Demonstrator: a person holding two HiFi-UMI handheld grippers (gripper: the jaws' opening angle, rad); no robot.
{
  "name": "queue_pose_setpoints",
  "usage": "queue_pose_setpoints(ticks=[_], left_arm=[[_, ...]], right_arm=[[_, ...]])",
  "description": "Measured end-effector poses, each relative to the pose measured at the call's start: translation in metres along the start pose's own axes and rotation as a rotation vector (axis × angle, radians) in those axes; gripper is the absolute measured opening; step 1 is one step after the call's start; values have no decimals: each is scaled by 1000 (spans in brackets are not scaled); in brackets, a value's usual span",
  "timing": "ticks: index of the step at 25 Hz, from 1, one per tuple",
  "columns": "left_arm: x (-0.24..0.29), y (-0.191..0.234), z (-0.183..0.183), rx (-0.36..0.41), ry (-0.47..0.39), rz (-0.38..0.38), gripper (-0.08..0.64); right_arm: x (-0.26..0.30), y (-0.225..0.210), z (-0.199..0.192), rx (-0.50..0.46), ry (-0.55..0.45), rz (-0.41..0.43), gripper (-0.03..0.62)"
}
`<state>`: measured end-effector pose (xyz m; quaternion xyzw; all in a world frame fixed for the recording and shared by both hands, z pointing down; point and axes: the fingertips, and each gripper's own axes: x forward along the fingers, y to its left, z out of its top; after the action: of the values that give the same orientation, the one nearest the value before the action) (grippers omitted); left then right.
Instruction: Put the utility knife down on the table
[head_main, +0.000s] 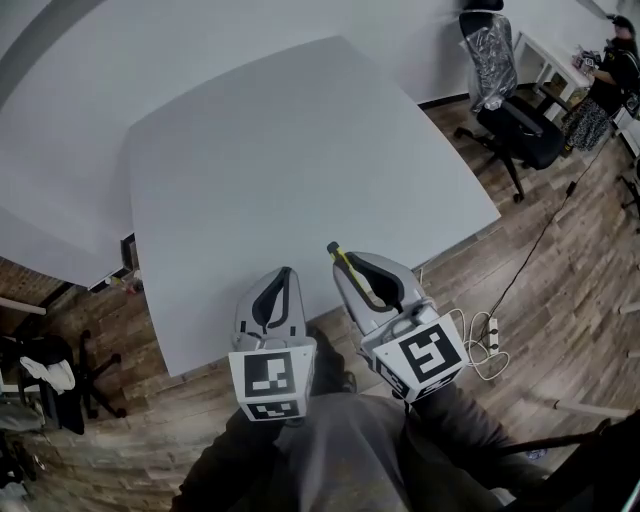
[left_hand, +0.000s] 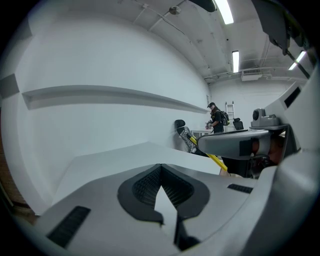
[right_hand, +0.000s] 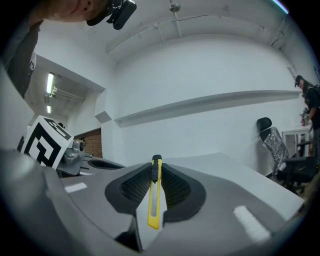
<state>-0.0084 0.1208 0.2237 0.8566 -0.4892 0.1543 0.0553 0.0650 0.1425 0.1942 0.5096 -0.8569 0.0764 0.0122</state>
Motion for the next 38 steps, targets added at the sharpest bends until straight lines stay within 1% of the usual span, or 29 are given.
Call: queue_pose_setpoints(ticks=[6,10,14,18,24,29,34,38], left_arm=[[48,32,3,-7,30,-14,2],[85,50,1,-25,41,-19,2],[113,69,2,-50,36,-31,2],[128,87,7,-80,24,-13,2],[142,94,14,-92,29,2,2],[167,100,9,-101,58,39,2],[205,104,9,-112,99,48,2],[216,101,1,-118,118,46,2]], right_arm=[[55,-22,0,18,21,1,61],[92,-41,-6,19,49,2,61],[128,-54,-5,9,72,-1,63],[149,-57,1,-14,88,11,63],[168,-63,8,-27,100,47,63],[190,-84,-2,-16,125,87,61],[220,-111,-10,8,161,121,61],[227,-122,-21,24,179,122,61]])
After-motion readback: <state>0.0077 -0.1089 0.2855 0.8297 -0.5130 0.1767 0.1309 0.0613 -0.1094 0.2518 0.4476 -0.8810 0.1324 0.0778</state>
